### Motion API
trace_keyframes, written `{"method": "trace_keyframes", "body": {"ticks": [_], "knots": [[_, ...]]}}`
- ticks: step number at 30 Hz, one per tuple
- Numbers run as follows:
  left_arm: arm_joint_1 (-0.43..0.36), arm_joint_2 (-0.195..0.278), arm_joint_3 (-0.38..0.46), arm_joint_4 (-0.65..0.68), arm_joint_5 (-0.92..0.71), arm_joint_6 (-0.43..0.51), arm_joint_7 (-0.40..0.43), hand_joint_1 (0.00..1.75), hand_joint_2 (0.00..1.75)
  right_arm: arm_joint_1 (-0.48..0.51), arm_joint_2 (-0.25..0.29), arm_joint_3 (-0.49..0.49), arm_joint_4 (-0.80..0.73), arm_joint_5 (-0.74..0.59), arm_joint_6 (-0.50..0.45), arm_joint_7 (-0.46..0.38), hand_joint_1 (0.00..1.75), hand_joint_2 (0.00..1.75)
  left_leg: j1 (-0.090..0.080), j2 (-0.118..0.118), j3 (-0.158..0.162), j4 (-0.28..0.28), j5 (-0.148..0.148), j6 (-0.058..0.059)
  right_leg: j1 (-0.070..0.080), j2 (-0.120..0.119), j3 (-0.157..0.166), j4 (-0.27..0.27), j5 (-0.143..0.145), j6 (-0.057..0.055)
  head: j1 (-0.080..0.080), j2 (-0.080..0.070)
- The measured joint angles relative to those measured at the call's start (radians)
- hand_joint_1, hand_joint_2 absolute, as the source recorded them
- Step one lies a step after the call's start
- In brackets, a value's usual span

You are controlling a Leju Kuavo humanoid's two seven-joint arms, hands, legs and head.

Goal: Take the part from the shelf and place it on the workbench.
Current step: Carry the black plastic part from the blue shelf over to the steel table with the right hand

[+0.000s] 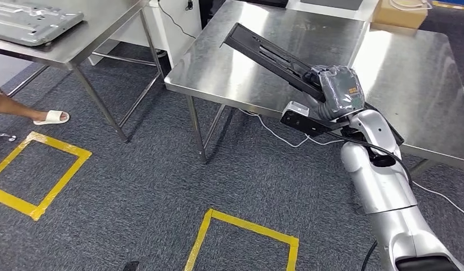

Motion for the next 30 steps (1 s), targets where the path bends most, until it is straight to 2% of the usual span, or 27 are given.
{"method": "trace_keyframes", "body": {"ticks": [2,3,4,5,6,7,8,10,12,13,14,16,17,18,19,20,22,26,28,30], "knots": [[0.000,0.002,0.000,0.000,-0.001,-0.001,0.000,0.00,1.75,-0.003,0.000,0.000,0.000,0.002,0.000,0.001,1.75,1.75,-0.003,-0.046,0.058,-0.131,0.064,0.026,0.004,0.026,0.000,0.000,0.002,0.001,0.002,0.000],[0.000,0.003,0.000,0.000,-0.002,-0.001,0.000,0.00,1.75,-0.004,0.000,0.000,0.000,0.004,0.000,0.001,1.75,1.75,-0.006,-0.062,0.076,-0.169,0.076,0.035,0.002,0.037,-0.001,0.000,0.004,0.003,0.002,0.000],[0.000,0.004,0.000,0.000,-0.003,-0.002,0.000,0.00,1.75,-0.004,0.000,-0.001,0.000,0.006,-0.001,0.002,1.75,1.75,-0.009,-0.067,0.084,-0.186,0.078,0.042,0.000,0.048,-0.003,-0.001,0.006,0.006,0.002,0.000],[-0.001,0.003,0.000,0.000,-0.005,-0.002,0.000,0.00,1.75,-0.003,-0.001,-0.001,-0.001,0.009,-0.002,0.003,1.75,1.75,-0.013,-0.057,0.087,-0.192,0.079,0.045,0.000,0.058,-0.005,-0.004,0.010,0.011,0.001,0.000],[-0.003,0.003,-0.001,0.000,-0.006,-0.002,0.000,0.00,1.75,0.000,-0.002,-0.003,-0.003,0.011,-0.003,0.004,1.75,1.75,-0.012,-0.045,0.093,-0.204,0.085,0.049,-0.001,0.058,-0.008,-0.006,0.012,0.015,0.000,0.000],[-0.005,0.002,-0.001,0.000,-0.007,-0.002,0.000,0.00,1.75,0.001,-0.005,-0.005,-0.005,0.014,-0.005,0.005,1.75,1.75,-0.011,-0.035,0.101,-0.220,0.093,0.052,0.003,0.040,-0.015,0.000,0.009,0.017,0.002,0.000],[-0.006,0.001,-0.001,0.000,-0.007,-0.002,0.000,0.00,1.75,0.000,-0.007,-0.007,-0.007,0.017,-0.007,0.007,1.75,1.75,-0.010,-0.026,0.107,-0.235,0.103,0.054,0.007,0.011,-0.028,0.022,-0.003,0.016,0.004,0.000],[-0.005,0.000,-0.003,0.000,-0.008,-0.002,0.000,0.00,1.75,-0.003,-0.009,-0.009,-0.009,0.020,-0.011,0.008,1.75,1.75,-0.010,-0.009,0.112,-0.251,0.114,0.056,0.006,-0.054,-0.079,0.128,-0.053,0.010,0.008,0.000],[-0.003,-0.001,-0.005,0.000,-0.008,-0.002,0.000,0.00,1.75,0.001,-0.009,-0.008,-0.010,0.022,-0.013,0.009,1.75,1.75,-0.010,0.006,0.108,-0.251,0.116,0.053,-0.005,-0.075,-0.132,0.247,-0.098,0.016,0.009,0.000],[-0.002,-0.002,-0.006,0.000,-0.008,-0.002,0.000,0.00,1.75,0.004,-0.009,-0.008,-0.010,0.024,-0.013,0.009,1.75,1.75,-0.008,0.012,0.106,-0.251,0.117,0.050,-0.011,-0.078,-0.138,0.264,-0.102,0.025,0.009,0.000],[-0.002,-0.003,-0.006,0.000,-0.008,-0.003,0.000,0.00,1.75,0.006,-0.010,-0.008,-0.010,0.025,-0.013,0.010,1.75,1.75,-0.006,0.017,0.103,-0.250,0.118,0.044,-0.018,-0.081,-0.122,0.241,-0.092,0.037,0.010,0.000],[-0.002,-0.005,-0.007,0.000,-0.008,-0.004,0.000,0.00,1.75,0.007,-0.010,-0.009,-0.010,0.028,-0.014,0.010,1.75,1.75,0.000,0.025,0.099,-0.242,0.115,0.026,-0.032,-0.093,-0.042,0.107,-0.054,0.063,0.010,0.000],[-0.003,-0.005,-0.008,0.000,-0.009,-0.005,0.000,0.00,1.75,0.005,-0.010,-0.009,-0.011,0.030,-0.014,0.010,1.75,1.75,0.001,0.028,0.095,-0.234,0.112,0.016,-0.033,-0.098,-0.007,0.048,-0.040,0.067,0.011,0.000],[-0.003,-0.005,-0.008,0.000,-0.009,-0.004,0.000,0.00,1.75,0.004,-0.010,-0.009,-0.012,0.031,-0.014,0.010,1.75,1.75,0.000,0.030,0.090,-0.227,0.108,0.007,-0.033,-0.099,0.015,0.011,-0.032,0.065,0.010,0.000],[-0.003,-0.004,-0.008,0.000,-0.009,-0.004,-0.001,0.00,1.75,0.004,-0.010,-0.009,-0.013,0.032,-0.015,0.010,1.75,1.75,-0.001,0.032,0.087,-0.222,0.104,0.002,-0.033,-0.098,0.021,0.000,-0.030,0.058,0.009,0.000],[-0.003,-0.003,-0.009,0.000,-0.009,-0.004,-0.001,0.00,1.75,0.005,-0.010,-0.009,-0.013,0.033,-0.015,0.011,1.75,1.75,-0.002,0.033,0.085,-0.220,0.103,0.002,-0.033,-0.094,0.021,0.001,-0.027,0.051,0.007,0.000],[-0.003,-0.003,-0.009,0.000,-0.009,-0.004,-0.002,0.00,1.75,0.006,-0.011,-0.009,-0.014,0.035,-0.016,0.012,1.75,1.75,0.001,0.033,0.087,-0.222,0.105,0.016,-0.035,-0.089,0.020,0.001,-0.024,0.045,0.002,0.000],[-0.004,-0.003,-0.010,0.000,-0.013,-0.004,-0.002,0.00,1.75,0.007,-0.011,-0.009,-0.014,0.042,-0.016,0.014,1.75,1.75,0.002,0.034,0.089,-0.225,0.108,0.057,-0.027,-0.084,0.019,0.002,-0.022,0.036,0.001,0.000],[-0.004,-0.003,-0.010,0.000,-0.016,-0.003,-0.002,0.00,1.75,0.007,-0.012,-0.009,-0.014,0.045,-0.016,0.016,1.75,1.75,0.002,0.034,0.089,-0.226,0.109,0.065,-0.022,-0.083,0.019,0.002,-0.022,0.031,0.001,0.000],[-0.004,-0.003,-0.010,0.000,-0.016,-0.003,-0.002,0.00,1.75,0.007,-0.012,-0.009,-0.014,0.046,-0.016,0.017,1.75,1.75,0.004,0.034,0.089,-0.227,0.110,0.063,-0.019,-0.083,0.018,0.002,-0.022,0.028,0.001,0.000]]}}
